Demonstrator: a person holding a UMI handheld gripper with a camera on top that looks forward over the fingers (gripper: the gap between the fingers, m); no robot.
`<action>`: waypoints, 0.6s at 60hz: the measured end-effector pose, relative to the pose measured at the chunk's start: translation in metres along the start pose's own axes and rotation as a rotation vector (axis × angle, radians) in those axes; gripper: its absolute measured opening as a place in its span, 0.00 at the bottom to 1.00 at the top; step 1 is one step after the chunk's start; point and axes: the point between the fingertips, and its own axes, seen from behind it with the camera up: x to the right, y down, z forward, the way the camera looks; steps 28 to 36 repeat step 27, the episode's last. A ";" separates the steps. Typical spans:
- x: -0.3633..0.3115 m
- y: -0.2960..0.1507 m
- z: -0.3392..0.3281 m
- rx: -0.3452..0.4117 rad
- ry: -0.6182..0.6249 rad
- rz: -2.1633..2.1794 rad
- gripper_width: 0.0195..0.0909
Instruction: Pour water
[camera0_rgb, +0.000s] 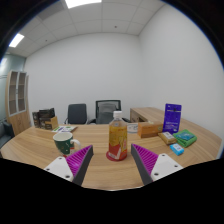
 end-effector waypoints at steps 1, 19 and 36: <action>-0.004 0.000 -0.009 0.003 -0.006 -0.003 0.90; -0.064 0.019 -0.152 0.015 -0.102 0.037 0.91; -0.077 0.027 -0.182 0.015 -0.140 0.059 0.91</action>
